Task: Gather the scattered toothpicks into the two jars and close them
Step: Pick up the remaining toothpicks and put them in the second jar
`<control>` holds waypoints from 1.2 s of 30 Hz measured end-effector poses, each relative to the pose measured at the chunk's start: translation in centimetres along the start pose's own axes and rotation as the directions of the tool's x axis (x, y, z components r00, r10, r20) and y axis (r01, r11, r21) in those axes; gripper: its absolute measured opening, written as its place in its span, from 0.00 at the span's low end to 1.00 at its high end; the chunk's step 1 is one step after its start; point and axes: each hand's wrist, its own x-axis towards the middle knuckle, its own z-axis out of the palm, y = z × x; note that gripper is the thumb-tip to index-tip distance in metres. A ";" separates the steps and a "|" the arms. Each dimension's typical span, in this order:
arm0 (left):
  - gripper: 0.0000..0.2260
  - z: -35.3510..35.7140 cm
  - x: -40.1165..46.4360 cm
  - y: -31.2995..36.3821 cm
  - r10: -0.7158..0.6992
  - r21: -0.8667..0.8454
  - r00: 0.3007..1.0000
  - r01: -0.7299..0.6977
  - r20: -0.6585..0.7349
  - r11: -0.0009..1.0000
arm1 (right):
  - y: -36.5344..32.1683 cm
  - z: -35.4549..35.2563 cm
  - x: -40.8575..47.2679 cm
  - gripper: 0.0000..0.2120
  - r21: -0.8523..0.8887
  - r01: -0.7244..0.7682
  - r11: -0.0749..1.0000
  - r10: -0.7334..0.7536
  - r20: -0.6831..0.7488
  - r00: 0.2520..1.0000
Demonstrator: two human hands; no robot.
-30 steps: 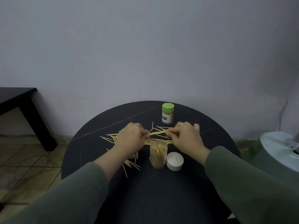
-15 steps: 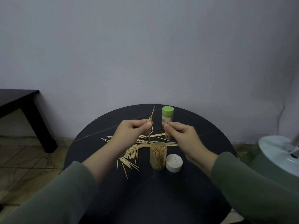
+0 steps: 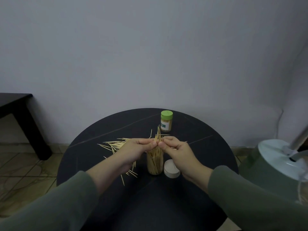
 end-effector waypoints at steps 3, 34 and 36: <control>0.11 -0.4 0.0 0.1 0.009 0.022 1.000 -0.010 0.023 1.000 | 0.2 0.0 0.1 0.10 -0.015 -0.025 1.000 0.025 -0.012 1.000; 0.19 -2.9 0.6 0.2 0.366 0.558 0.918 -0.385 0.151 0.735 | 0.4 -2.1 0.9 0.43 -0.565 0.106 0.818 0.031 0.227 0.973; 0.22 -3.3 0.5 0.4 0.351 0.606 0.915 -0.398 0.201 0.689 | 0.7 -2.2 1.0 0.49 -0.630 0.077 0.773 0.100 0.241 0.965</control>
